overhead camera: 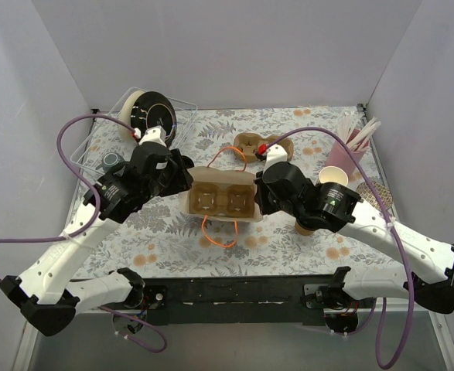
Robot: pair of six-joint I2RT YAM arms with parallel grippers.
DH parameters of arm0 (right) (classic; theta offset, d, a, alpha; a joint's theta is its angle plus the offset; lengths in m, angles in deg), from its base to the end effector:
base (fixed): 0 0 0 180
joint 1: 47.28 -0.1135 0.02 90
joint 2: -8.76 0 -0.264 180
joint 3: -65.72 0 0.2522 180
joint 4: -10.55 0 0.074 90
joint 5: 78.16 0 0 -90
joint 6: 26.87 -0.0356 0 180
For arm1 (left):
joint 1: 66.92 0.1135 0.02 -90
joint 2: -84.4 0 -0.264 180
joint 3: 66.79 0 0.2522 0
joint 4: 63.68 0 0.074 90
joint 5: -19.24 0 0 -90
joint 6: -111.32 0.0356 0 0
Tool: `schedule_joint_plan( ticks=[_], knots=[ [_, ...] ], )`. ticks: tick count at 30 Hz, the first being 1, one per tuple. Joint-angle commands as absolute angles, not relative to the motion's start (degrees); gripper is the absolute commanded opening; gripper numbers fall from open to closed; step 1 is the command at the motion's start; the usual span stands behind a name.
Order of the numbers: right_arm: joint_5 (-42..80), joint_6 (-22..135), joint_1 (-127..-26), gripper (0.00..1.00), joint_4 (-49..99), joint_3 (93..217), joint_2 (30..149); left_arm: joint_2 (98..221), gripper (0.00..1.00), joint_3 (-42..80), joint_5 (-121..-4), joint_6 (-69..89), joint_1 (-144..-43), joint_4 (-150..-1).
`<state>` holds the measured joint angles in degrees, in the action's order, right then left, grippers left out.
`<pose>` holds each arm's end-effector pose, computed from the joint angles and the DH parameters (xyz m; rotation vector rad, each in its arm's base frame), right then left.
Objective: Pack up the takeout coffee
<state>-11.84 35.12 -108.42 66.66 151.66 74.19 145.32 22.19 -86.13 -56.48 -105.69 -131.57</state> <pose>0.1250 0.1973 0.3799 -0.3919 2.1322 0.4556 0.1598 -0.1163 0.3935 -0.9267 2.1696 -0.7706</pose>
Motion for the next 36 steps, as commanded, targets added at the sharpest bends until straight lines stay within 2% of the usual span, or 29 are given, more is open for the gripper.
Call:
schedule_joint_plan(
  ticks=[1, 9, 14, 23, 29, 36],
  knots=[
    [-10.75, 33.95, -108.19, 0.02, 68.87, 154.89, 75.56, 144.78, 0.54, 24.84, -84.4, -53.32, -105.77, -133.53],
    [-6.27, 40.26, -103.88, 0.04, 68.43, 157.35, 77.05, 140.21, 0.7, 21.94, -82.98, -31.26, -105.77, -120.0],
    [-3.37, 44.22, -103.0, 0.04, 68.96, 157.09, 76.7, 143.72, 0.69, 23.34, -78.77, -22.28, -105.77, -116.39],
    [-0.11, 48.27, -101.07, 0.04, 68.61, 155.77, 75.47, 146.53, 0.56, 24.04, -68.48, -12.78, -103.31, -115.32],
    [2.08, 49.76, -99.49, 0.04, 67.29, 153.57, 74.42, 147.24, 0.6, 26.95, -65.04, -8.74, -103.13, -122.0],
    [4.46, 53.1, -97.99, 0.04, 65.8, 152.86, 74.24, 150.22, 0.57, 29.84, -61.88, -5.57, -103.05, -127.71]
  ],
)
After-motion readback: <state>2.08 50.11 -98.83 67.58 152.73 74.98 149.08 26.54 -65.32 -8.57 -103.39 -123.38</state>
